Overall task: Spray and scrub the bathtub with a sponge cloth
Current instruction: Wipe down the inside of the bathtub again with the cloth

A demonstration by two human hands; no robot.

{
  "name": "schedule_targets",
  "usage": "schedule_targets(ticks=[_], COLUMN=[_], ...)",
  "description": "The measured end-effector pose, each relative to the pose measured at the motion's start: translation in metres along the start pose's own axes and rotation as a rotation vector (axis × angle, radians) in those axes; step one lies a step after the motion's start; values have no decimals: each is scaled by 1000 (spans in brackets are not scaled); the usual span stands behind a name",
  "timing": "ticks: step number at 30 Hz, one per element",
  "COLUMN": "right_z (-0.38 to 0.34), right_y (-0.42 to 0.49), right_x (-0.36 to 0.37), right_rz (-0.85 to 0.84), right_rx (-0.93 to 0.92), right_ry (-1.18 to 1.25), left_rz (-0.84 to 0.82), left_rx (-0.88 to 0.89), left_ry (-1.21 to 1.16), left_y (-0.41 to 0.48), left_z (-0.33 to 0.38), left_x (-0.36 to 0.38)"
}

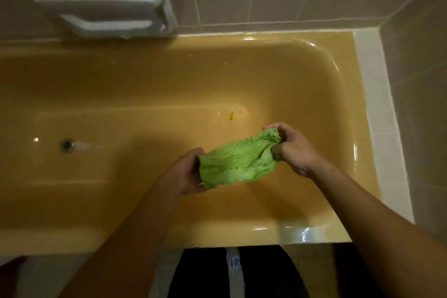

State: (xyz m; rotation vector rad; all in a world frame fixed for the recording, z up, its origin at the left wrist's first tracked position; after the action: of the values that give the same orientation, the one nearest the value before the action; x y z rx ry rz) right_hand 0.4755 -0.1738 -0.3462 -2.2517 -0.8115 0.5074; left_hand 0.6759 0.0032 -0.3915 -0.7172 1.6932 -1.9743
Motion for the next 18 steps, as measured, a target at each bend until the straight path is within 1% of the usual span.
schedule_targets(ticks=[4,5,6,8,9,11,12,13,14,15,16,17,18], right_z=[76,98,115,157,174,202,212,217,219,217,216,214,213], right_y=[40,47,51,63,67,72,74,75,75,73,71,69,67], right_x=[28,37,45,57,61,65,66,67,68,68,67,66,64], right_rz=[56,61,65,89,99,84,63,26,-16,-53,-81,-104,-114], right_rx=[238,273,291,316,334,365,356,330,292,260,228,206,187], right_ry=[57,50,44,5,-28,-114,-160,-207,-238,-259,-249,-219,-186], left_rz=[-31,-3,68,280,332,319,316,347,402,425,381,260,126], left_rx=[-4,22,67,178,187,132,139,184,278,396,506,574,586], left_ry=[92,164,275,523,622,851,996,1136,1247,1325,1365,1374,1352], left_y=[61,75,89,112,121,134,139,139,136,135,133,133,132], left_z=[-29,-41,-52,-72,-82,-103,-111,-114,-111,-110,-107,-109,-112], left_x=[-3,-3,-6,-15,-18,-15,-14,-14,-12,-10,-7,-4,-3])
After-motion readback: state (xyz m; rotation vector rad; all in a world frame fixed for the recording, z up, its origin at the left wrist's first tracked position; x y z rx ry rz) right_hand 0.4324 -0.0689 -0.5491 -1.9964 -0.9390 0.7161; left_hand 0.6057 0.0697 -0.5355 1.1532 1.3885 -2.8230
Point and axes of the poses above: each hand's wrist, its own y-axis towards the middle knuckle, its own x-axis out of the palm, z = x × y, the point moved 5 cm from there along y, towards the middle knuckle, and after that the axes turned 1 degree about -z, right-handed, at the moved point
